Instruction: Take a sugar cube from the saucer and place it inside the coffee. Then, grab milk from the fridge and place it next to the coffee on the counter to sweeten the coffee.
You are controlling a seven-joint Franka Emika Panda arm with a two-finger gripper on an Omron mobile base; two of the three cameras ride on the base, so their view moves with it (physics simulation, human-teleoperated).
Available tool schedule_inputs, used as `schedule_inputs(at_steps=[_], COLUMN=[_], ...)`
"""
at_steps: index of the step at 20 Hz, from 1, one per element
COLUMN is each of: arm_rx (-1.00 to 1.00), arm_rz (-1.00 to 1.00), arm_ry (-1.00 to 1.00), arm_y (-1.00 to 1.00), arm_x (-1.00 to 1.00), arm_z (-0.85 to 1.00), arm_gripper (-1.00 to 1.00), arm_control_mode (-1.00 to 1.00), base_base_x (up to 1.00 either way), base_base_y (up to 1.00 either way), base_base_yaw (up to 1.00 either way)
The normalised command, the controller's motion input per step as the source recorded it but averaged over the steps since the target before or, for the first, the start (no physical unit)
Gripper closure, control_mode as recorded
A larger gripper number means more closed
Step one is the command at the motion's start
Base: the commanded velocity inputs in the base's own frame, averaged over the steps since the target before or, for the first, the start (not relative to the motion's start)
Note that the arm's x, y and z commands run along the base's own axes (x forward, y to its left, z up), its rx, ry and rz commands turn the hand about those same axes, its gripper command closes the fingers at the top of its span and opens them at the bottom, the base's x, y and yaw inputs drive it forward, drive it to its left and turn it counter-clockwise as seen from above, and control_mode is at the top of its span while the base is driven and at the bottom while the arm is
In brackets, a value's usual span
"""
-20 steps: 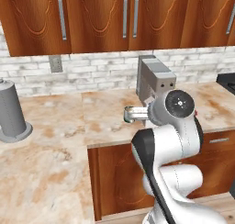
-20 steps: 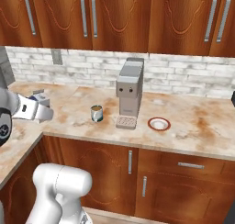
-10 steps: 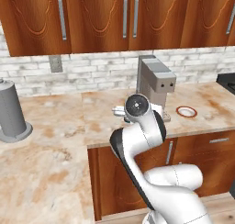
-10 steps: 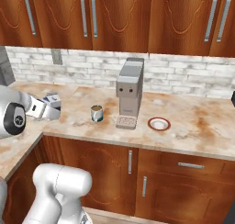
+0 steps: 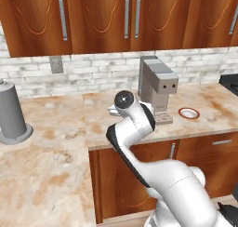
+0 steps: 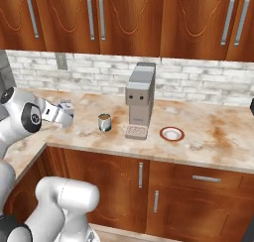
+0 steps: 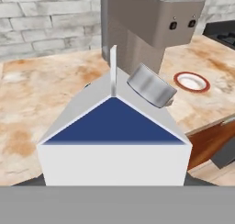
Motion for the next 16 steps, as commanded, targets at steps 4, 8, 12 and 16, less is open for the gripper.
schedule_inputs(at_steps=[4, 8, 12, 16], arm_rx=[-0.05, -0.04, -0.04, -0.05], arm_rz=[0.00, 0.00, 0.00, 0.00], arm_ry=[0.05, 0.01, 0.00, -0.01], arm_y=[0.06, 0.14, 0.04, 0.00], arm_x=[0.65, 0.58, 0.59, 0.58], arm_z=[-0.37, -0.29, -0.46, -0.41], arm_gripper=[1.00, 1.00, 1.00, 1.00], arm_control_mode=[-1.00, -1.00, -1.00, -1.00], base_base_x=[0.00, 0.00, 0.00, 0.00], base_base_y=[0.00, 0.00, 0.00, 0.00], base_base_yaw=[0.00, 0.00, 0.00, 0.00])
